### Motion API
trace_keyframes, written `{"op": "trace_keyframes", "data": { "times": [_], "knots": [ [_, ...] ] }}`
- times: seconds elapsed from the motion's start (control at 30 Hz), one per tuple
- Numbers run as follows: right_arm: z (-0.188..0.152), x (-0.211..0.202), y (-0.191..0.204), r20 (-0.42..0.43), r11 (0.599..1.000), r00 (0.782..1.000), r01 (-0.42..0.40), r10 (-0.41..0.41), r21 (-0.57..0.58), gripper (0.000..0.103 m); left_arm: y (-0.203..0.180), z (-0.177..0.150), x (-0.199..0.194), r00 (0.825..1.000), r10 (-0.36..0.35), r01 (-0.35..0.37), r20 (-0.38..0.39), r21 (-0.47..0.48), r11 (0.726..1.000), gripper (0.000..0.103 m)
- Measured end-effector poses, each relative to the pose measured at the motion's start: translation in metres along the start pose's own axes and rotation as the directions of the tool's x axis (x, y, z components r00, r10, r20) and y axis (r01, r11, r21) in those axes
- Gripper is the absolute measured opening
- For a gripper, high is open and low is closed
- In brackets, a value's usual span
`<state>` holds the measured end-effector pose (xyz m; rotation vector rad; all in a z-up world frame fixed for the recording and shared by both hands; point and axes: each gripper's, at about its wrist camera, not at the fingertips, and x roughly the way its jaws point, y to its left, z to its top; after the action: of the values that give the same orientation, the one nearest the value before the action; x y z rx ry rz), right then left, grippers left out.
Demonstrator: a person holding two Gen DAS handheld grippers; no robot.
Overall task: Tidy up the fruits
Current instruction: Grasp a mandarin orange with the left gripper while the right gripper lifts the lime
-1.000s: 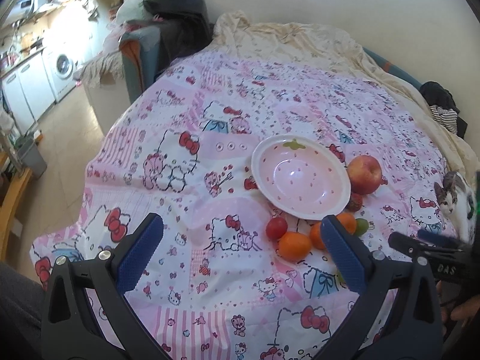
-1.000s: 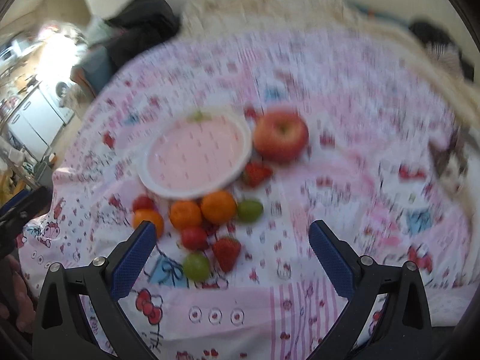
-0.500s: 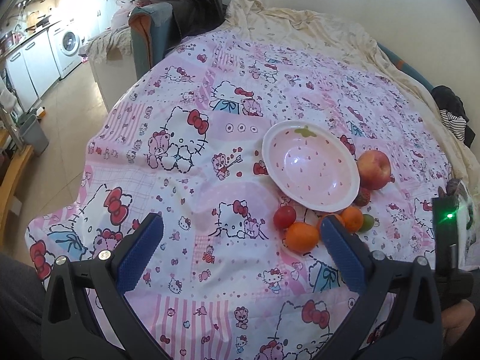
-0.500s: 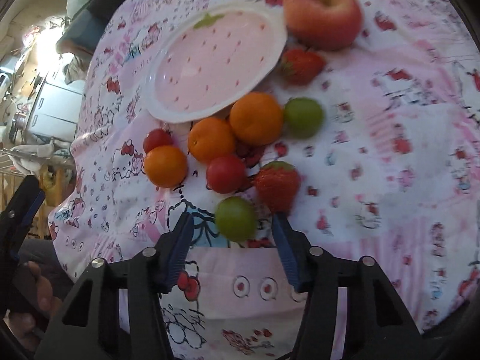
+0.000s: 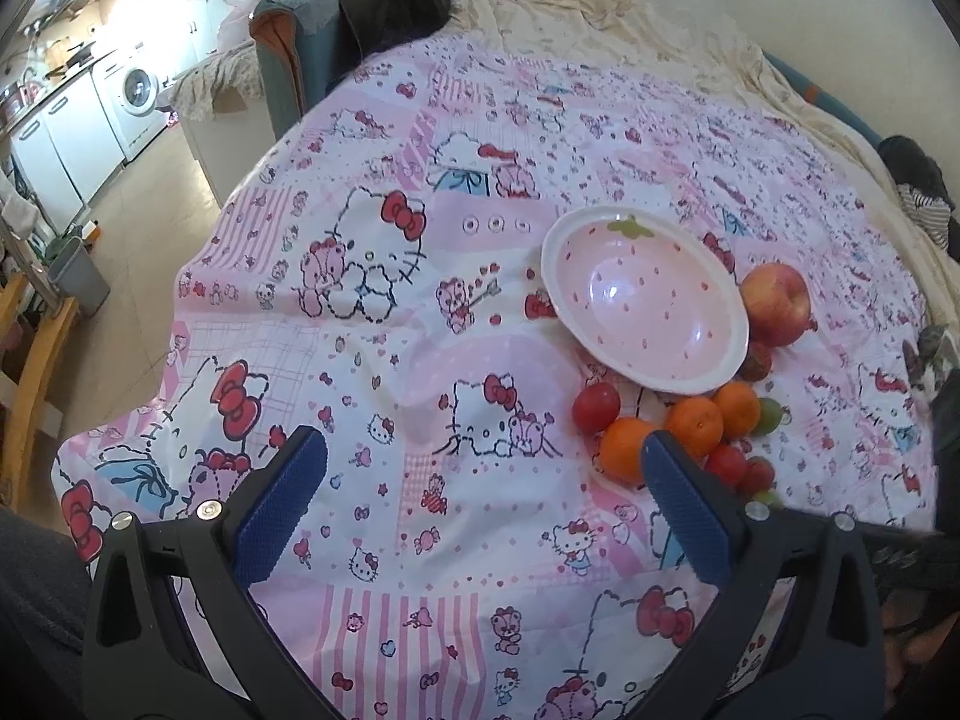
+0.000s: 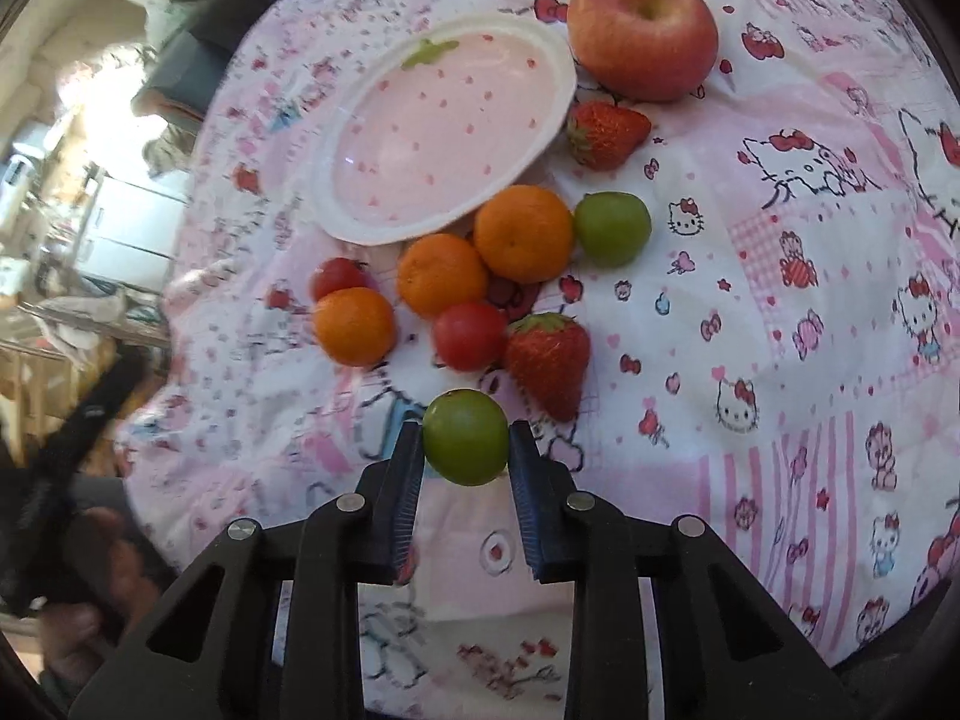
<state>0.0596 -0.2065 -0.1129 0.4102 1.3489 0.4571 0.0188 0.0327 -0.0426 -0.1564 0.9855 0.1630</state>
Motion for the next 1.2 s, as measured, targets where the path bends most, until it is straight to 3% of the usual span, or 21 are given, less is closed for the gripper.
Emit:
{"op": "trace_keyframes", "data": {
  "times": [0.07,0.2,0.27,0.37,0.43,0.53,0.77,0.87,1.2],
  "knots": [
    [0.001,-0.012,-0.005,0.044,0.998,0.998,-0.042,0.040,0.036,0.030,-0.003,-0.003,0.006,0.999,-0.009,0.010,-0.033,0.017,1.000,0.103],
    [0.007,-0.027,-0.009,0.121,0.997,0.992,-0.038,0.030,0.061,0.030,-0.025,-0.004,0.023,0.992,-0.054,0.062,-0.111,0.072,0.995,0.102],
    [0.009,-0.028,-0.010,0.134,0.996,0.990,-0.051,0.041,0.071,0.030,-0.038,-0.003,0.030,0.986,-0.073,0.088,-0.152,0.096,0.991,0.096],
    [0.011,-0.032,-0.011,0.147,0.996,0.988,-0.060,0.049,0.070,0.030,-0.060,-0.003,0.044,0.976,-0.092,0.119,-0.196,0.127,0.985,0.082],
    [0.012,-0.034,-0.011,0.163,0.996,0.986,-0.058,0.045,0.071,0.030,-0.070,-0.004,0.054,0.970,-0.091,0.122,-0.224,0.131,0.984,0.063],
    [0.014,-0.036,-0.015,0.174,0.995,0.984,-0.057,0.042,0.081,0.030,-0.085,-0.006,0.071,0.957,-0.101,0.141,-0.271,0.131,0.981,0.056],
    [0.015,-0.039,-0.024,0.186,0.993,0.982,-0.054,0.033,0.109,0.030,-0.104,-0.004,0.091,0.957,-0.062,0.111,-0.282,0.163,0.980,0.053],
    [0.015,-0.039,-0.027,0.184,0.991,0.982,-0.058,0.035,0.119,0.030,-0.102,-0.002,0.092,0.963,-0.043,0.092,-0.268,0.173,0.981,0.040],
    [0.014,-0.037,-0.024,0.178,0.992,0.984,-0.044,0.023,0.114,0.030,-0.100,-0.003,0.090,0.963,-0.057,0.105,-0.264,0.170,0.980,0.038]
  ]
}}
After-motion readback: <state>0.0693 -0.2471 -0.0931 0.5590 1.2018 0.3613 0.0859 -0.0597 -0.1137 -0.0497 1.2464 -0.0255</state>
